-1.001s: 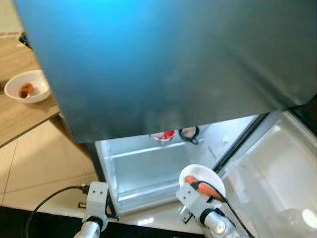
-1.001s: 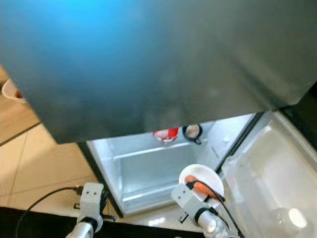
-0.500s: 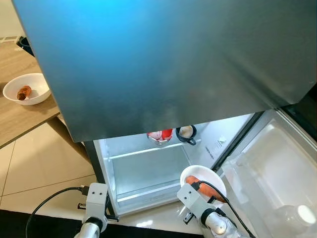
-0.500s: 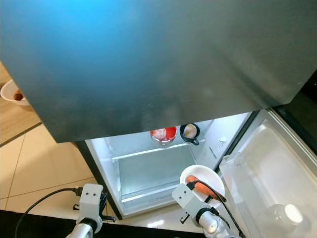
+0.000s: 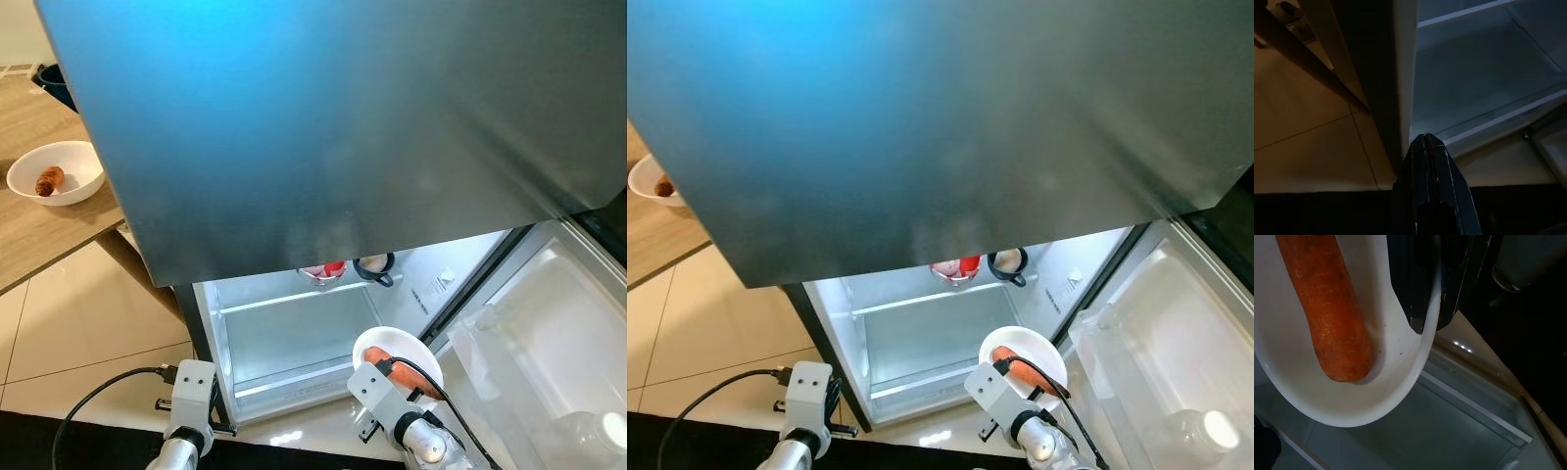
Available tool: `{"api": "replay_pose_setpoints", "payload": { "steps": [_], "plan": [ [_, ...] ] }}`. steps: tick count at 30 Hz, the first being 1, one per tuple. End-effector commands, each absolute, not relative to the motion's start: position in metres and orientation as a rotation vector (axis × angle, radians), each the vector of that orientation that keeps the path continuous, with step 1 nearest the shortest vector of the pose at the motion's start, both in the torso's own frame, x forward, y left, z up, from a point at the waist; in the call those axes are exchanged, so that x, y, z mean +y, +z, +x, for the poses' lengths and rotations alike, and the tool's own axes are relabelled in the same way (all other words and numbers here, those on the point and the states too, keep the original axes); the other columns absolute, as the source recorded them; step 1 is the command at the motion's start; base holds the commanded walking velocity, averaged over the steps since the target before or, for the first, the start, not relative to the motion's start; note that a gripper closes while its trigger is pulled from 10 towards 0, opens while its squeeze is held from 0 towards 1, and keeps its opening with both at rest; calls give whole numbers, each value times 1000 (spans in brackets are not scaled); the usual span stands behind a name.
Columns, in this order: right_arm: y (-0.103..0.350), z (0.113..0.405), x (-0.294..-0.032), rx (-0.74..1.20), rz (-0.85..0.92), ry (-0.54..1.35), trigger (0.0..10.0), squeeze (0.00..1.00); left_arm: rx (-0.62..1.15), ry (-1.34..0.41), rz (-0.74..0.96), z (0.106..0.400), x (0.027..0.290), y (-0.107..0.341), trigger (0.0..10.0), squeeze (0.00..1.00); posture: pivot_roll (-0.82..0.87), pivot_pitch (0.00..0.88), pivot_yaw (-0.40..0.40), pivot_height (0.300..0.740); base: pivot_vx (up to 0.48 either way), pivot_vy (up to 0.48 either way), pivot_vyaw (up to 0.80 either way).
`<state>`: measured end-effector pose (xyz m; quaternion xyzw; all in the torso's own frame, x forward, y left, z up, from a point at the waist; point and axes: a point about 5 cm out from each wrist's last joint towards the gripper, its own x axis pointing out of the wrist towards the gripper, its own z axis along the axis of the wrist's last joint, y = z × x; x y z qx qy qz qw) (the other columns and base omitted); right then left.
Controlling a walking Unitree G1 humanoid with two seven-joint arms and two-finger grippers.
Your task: Restocking fridge
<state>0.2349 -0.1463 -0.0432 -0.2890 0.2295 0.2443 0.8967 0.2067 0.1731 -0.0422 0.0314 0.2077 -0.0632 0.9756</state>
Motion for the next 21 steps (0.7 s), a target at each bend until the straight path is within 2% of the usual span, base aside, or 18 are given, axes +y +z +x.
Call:
{"api": "replay_pose_setpoints", "payload": {
  "steps": [1, 5, 15, 21],
  "plan": [
    [-43, 234, -147, 473, -583, 502, 10000, 0, 433, -150, 49, 201, 169, -46, 10000, 0, -68, 118, -62, 705, 0, 0, 0],
    [-43, 235, -148, 462, -616, 501, 10000, 0, 432, -164, 58, 200, 168, -45, 10000, 0, -67, 118, -62, 680, 0, 0, 0],
    [-43, 235, -148, 475, -607, 494, 10000, 0, 432, -165, 58, 200, 169, -45, 10000, 0, -65, 121, -60, 680, 0, 0, 0],
    [-42, 236, -147, 460, -614, 495, 10000, 0, 430, -170, 61, 200, 169, -45, 10000, 0, -64, 120, -60, 660, 0, 0, 0]
  ]
}}
